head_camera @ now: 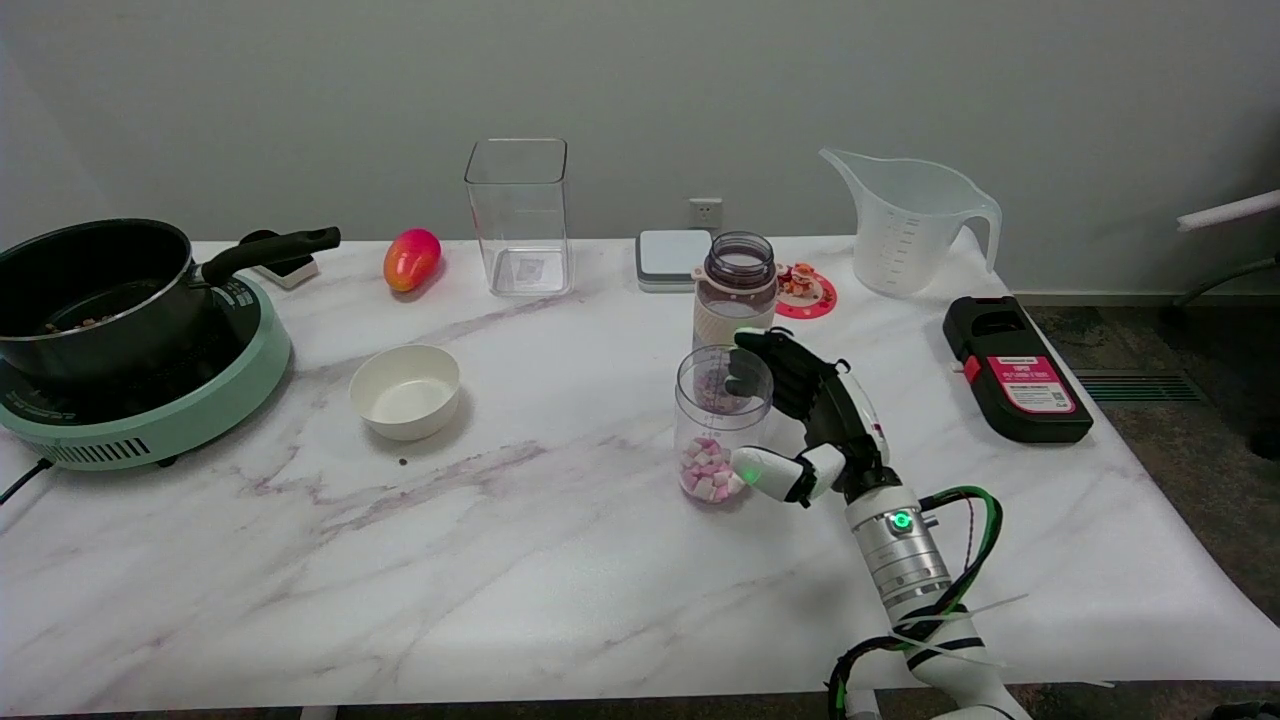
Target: Pick up the measuring cup.
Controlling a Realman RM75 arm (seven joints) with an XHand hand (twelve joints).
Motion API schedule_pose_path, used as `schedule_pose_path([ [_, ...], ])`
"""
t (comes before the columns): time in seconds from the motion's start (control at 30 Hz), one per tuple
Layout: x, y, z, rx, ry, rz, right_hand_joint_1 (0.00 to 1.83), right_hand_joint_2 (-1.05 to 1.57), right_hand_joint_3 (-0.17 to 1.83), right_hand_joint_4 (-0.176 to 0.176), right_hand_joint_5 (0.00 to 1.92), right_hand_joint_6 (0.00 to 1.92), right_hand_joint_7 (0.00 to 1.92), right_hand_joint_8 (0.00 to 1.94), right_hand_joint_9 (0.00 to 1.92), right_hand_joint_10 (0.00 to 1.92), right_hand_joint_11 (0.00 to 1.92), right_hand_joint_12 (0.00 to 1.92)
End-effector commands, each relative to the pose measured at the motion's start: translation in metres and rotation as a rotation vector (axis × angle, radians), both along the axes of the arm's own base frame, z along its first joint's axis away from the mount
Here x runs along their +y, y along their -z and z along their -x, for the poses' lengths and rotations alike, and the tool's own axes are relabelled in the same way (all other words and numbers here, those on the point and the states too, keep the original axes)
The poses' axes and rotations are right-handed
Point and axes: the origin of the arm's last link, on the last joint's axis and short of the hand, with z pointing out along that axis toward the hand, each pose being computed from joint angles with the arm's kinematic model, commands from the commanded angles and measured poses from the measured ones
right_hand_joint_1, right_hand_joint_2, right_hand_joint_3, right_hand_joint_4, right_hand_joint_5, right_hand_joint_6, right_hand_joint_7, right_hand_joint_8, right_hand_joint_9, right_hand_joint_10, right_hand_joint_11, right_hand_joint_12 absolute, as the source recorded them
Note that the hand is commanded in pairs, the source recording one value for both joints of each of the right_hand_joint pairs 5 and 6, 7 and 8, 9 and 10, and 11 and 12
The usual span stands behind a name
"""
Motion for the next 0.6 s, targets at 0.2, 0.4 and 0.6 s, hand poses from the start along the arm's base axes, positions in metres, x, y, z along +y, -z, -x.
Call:
schedule_pose_path([
  [0.2, -0.0045, -0.0022, -0.0006, -0.018, -0.004, -0.007, 1.15, -0.35, 1.06, 0.000, 0.66, 0.66, 0.60, 0.60, 0.57, 0.57, 0.64, 0.64],
  [0.4, -0.0074, -0.0047, -0.0013, -0.010, -0.006, -0.006, 1.16, -0.36, 1.07, 0.000, 0.67, 0.67, 0.59, 0.59, 0.57, 0.57, 0.64, 0.64],
  [0.6, -0.0099, -0.0046, -0.0010, -0.004, 0.002, -0.014, 1.16, -0.37, 1.07, 0.000, 0.67, 0.67, 0.58, 0.58, 0.56, 0.56, 0.64, 0.64],
])
